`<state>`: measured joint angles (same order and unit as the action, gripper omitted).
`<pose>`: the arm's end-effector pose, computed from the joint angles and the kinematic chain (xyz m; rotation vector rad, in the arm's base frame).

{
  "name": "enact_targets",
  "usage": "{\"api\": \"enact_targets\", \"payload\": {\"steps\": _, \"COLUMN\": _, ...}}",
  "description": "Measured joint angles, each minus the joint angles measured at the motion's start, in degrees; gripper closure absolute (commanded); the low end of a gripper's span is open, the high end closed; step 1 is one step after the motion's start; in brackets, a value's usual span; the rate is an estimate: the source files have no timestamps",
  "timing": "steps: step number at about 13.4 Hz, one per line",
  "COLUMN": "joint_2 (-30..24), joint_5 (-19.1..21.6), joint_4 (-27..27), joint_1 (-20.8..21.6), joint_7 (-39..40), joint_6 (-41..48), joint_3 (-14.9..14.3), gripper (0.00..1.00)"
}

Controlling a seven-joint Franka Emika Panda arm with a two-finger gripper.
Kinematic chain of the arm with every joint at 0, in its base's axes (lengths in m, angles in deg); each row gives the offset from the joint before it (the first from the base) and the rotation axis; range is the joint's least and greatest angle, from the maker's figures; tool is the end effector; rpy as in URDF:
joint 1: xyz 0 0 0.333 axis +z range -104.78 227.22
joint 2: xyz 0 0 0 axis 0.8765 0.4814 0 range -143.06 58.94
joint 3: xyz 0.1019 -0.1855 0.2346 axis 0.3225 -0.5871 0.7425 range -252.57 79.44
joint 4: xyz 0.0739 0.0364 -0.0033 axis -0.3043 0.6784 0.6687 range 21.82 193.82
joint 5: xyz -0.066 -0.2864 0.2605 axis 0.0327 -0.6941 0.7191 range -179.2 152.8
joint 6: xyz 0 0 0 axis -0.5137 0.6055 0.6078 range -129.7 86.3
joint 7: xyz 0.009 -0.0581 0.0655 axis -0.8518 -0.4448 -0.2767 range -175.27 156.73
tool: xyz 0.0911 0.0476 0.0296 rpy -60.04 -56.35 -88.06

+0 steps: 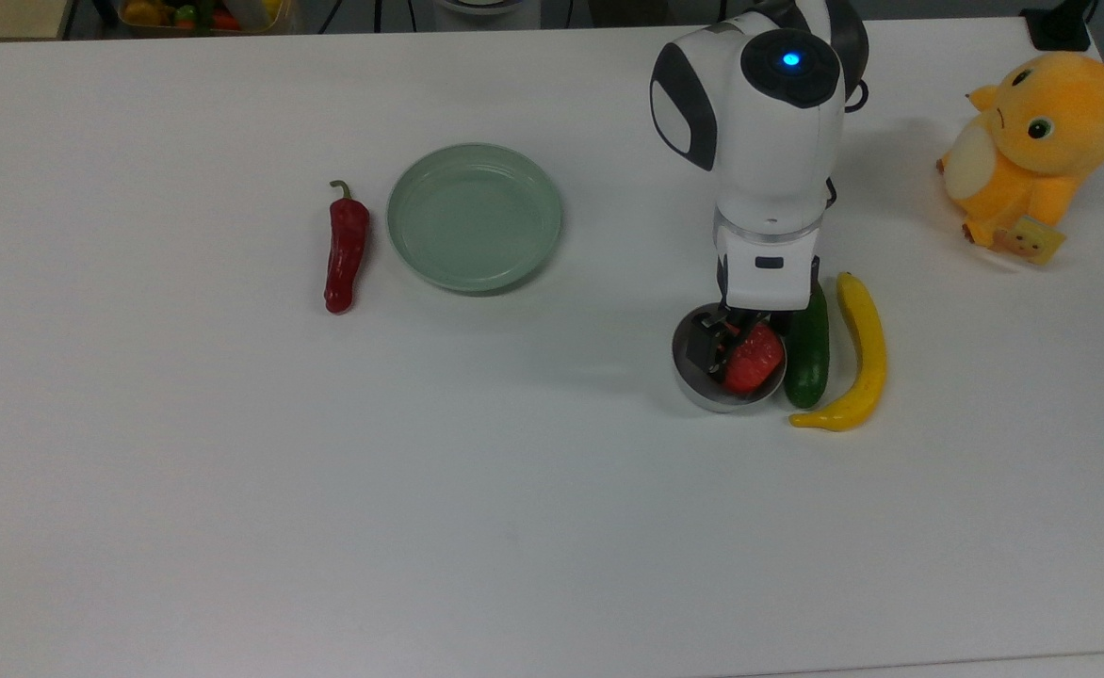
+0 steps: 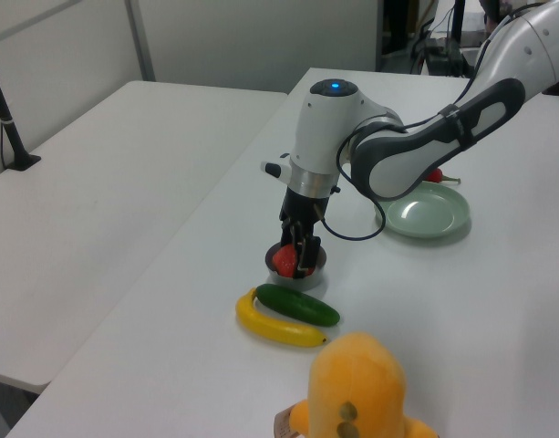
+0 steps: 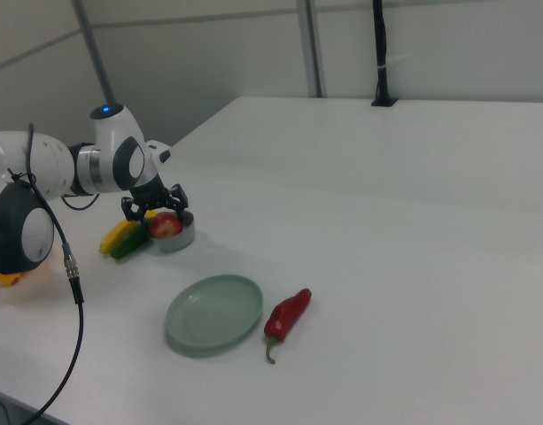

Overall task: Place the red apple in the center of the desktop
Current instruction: 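Lower the gripper and close it on the red apple, then lift the red apple out of the bowl toward the green plate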

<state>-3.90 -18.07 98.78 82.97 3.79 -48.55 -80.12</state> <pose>0.6682 0.3361 0.3371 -2.8762 -1.1118 -0.4028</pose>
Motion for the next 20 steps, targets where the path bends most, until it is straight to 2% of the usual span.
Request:
{"api": "enact_targets", "payload": {"steps": 1, "joint_2": 0.0, "joint_5": -0.4, "joint_4": -0.2, "joint_1": 0.3, "joint_7": 0.0, "joint_6": 0.0, "joint_3": 0.0, "gripper": 0.76}}
{"api": "enact_targets", "payload": {"steps": 8, "joint_2": 0.2, "joint_5": -0.8, "joint_4": -0.4, "joint_1": 0.6, "joint_7": -0.1, "joint_6": 0.0, "joint_3": 0.0, "gripper": 0.76}}
{"api": "enact_targets", "payload": {"steps": 14, "joint_2": -0.1, "joint_5": -0.8, "joint_4": -1.5, "joint_1": 0.7, "joint_7": -8.4, "joint_6": 0.0, "joint_3": 0.3, "gripper": 0.75}}
{"api": "enact_targets", "payload": {"steps": 17, "joint_2": -1.5, "joint_5": -0.8, "joint_4": -2.0, "joint_1": 0.7, "joint_7": -10.6, "joint_6": 0.0, "joint_3": 0.5, "gripper": 0.75}}
{"api": "enact_targets", "payload": {"steps": 20, "joint_2": -5.7, "joint_5": -0.7, "joint_4": -1.6, "joint_1": 0.4, "joint_7": -11.3, "joint_6": 0.0, "joint_3": 0.5, "gripper": 0.75}}
